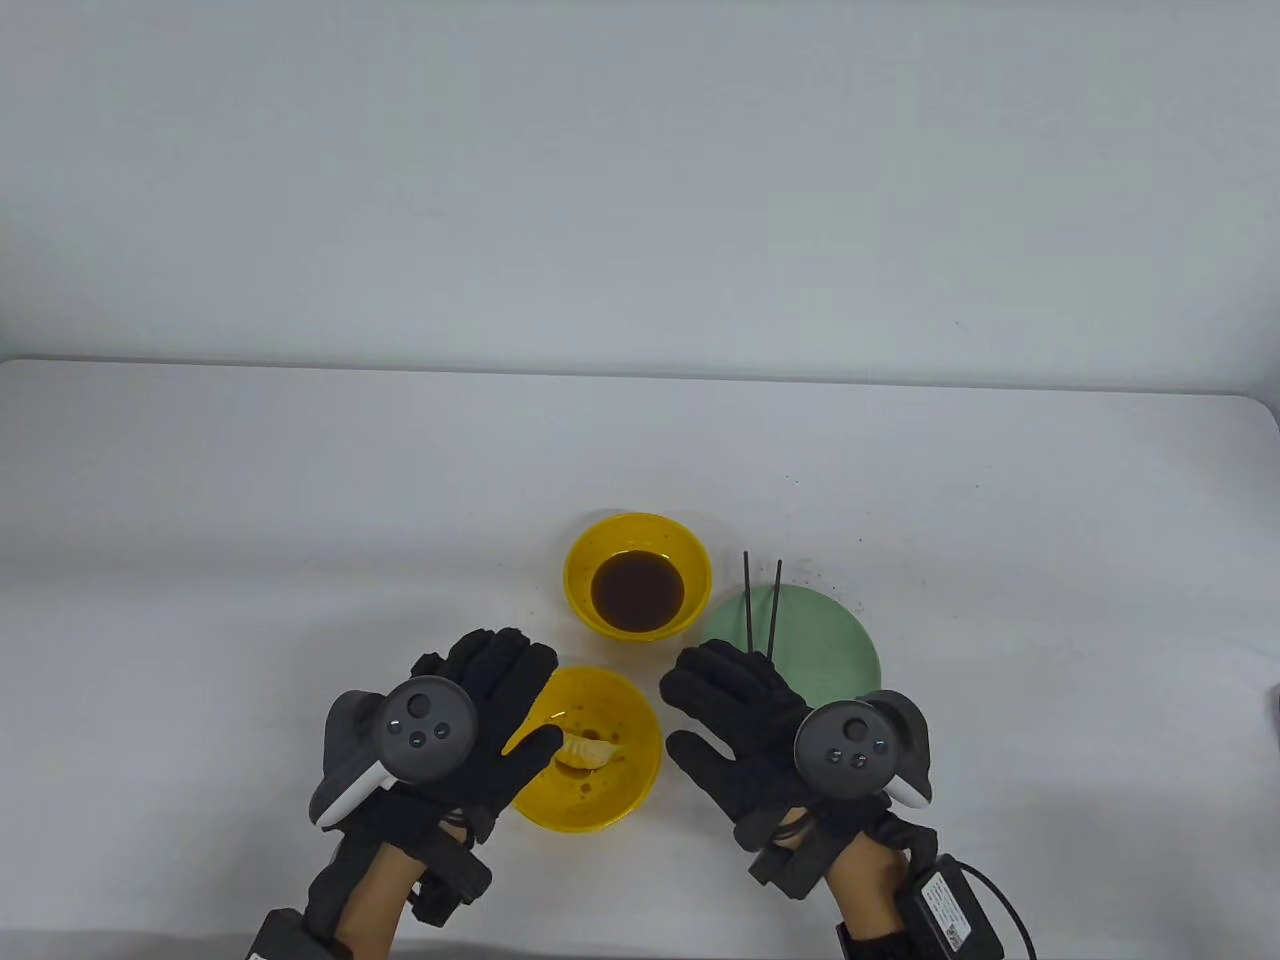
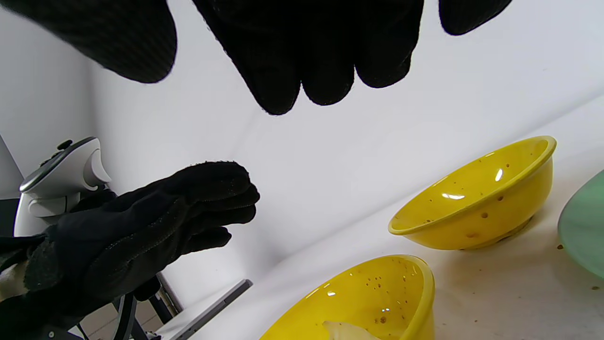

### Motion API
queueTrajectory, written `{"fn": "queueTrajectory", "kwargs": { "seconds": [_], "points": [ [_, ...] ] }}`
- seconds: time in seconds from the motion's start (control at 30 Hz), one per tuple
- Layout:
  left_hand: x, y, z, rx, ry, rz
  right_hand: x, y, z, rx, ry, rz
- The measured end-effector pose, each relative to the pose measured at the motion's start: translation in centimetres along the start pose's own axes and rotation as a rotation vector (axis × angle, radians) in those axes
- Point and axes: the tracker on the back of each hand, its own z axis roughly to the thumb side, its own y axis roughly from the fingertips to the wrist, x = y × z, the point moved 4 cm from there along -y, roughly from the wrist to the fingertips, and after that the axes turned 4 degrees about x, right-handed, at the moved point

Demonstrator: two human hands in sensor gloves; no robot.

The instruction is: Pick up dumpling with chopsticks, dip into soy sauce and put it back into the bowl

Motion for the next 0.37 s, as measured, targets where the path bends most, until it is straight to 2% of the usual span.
{"fn": "queueTrajectory", "kwargs": {
  "seconds": [0.37],
  "points": [
    [-0.9, -0.4, -0.3, 0.028, -0.031, -0.041, 1.1, -0.3, -0.2, 0.027, 0.019, 0.068]
  ]
}}
